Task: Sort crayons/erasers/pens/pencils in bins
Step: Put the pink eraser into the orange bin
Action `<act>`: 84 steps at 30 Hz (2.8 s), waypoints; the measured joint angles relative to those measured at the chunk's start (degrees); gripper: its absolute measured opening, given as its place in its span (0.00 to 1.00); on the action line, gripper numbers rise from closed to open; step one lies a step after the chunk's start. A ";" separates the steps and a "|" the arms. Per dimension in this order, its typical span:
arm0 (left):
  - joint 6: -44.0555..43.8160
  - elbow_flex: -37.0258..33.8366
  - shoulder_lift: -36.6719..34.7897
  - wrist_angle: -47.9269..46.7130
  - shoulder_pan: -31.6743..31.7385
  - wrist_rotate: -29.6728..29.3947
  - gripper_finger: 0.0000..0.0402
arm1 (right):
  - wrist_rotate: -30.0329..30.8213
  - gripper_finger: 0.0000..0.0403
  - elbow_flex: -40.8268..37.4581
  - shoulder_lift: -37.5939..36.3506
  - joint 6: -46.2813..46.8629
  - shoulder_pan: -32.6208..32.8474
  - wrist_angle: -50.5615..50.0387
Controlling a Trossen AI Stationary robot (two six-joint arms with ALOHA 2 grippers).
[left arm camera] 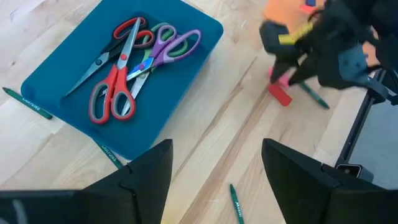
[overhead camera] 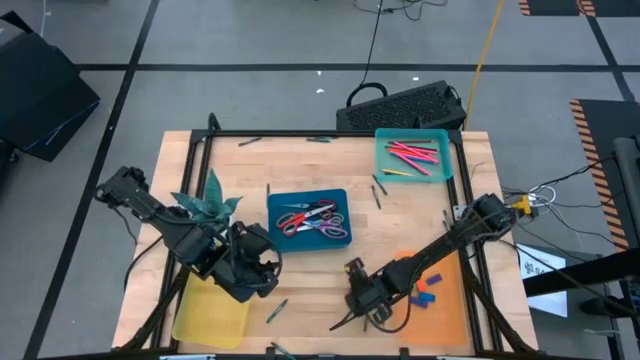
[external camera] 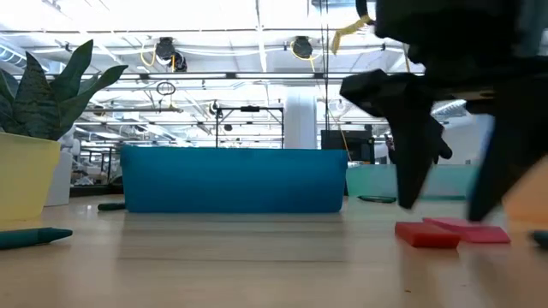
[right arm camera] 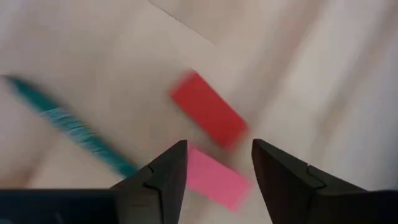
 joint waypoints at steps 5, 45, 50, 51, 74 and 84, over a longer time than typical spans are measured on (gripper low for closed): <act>-0.58 0.00 0.00 0.02 -0.62 0.02 0.62 | 1.17 0.43 0.01 -3.75 1.53 -1.87 -6.85; -14.69 0.00 0.00 0.66 -7.09 -3.58 0.62 | -15.75 0.33 -2.71 0.62 -44.20 -6.85 -0.67; -14.67 0.00 0.00 0.64 -6.35 -3.69 0.62 | -15.47 0.24 -2.75 0.66 -44.05 -6.87 -0.91; -14.67 0.00 0.00 0.63 -6.16 -3.74 0.62 | -15.47 0.22 -2.75 0.66 -44.05 -6.87 -0.93; -15.23 0.00 0.00 0.52 -5.60 -7.33 0.62 | -10.07 0.20 -3.08 -15.37 -36.34 -1.60 -6.04; -13.79 0.00 0.00 0.42 -3.76 -8.55 0.62 | -9.11 0.20 -5.15 -28.90 -17.84 5.21 -26.39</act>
